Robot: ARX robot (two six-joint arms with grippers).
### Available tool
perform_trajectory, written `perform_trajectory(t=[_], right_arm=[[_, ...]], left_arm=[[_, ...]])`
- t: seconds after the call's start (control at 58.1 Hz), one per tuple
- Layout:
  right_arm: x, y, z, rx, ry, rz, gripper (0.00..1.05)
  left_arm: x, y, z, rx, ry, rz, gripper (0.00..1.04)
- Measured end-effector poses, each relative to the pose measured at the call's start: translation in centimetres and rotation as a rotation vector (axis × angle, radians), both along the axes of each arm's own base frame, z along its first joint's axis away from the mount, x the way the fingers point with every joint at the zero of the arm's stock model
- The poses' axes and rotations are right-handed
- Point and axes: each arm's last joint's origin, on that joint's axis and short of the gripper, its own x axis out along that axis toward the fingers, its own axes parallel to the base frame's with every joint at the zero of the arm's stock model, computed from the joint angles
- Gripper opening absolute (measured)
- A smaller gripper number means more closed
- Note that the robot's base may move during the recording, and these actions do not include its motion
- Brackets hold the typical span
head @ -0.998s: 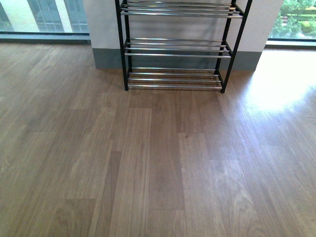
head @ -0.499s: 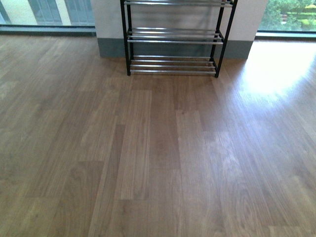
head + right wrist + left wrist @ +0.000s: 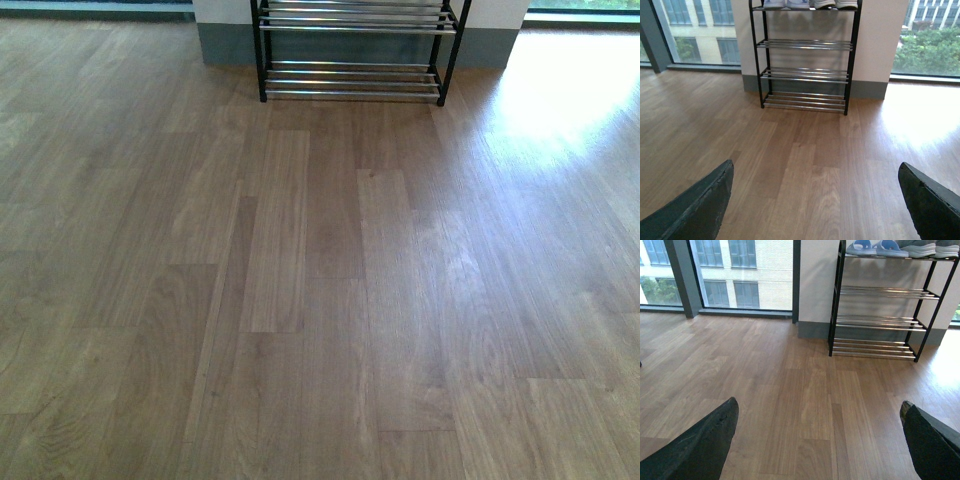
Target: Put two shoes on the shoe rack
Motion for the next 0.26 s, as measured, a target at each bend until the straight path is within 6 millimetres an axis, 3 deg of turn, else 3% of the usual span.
perform_trajectory(t=[0.258], right_arm=[[0.00,0.00,0.00,0.000,0.000,0.000,0.95]], left_arm=[[0.00,0.00,0.00,0.000,0.000,0.000,0.95]])
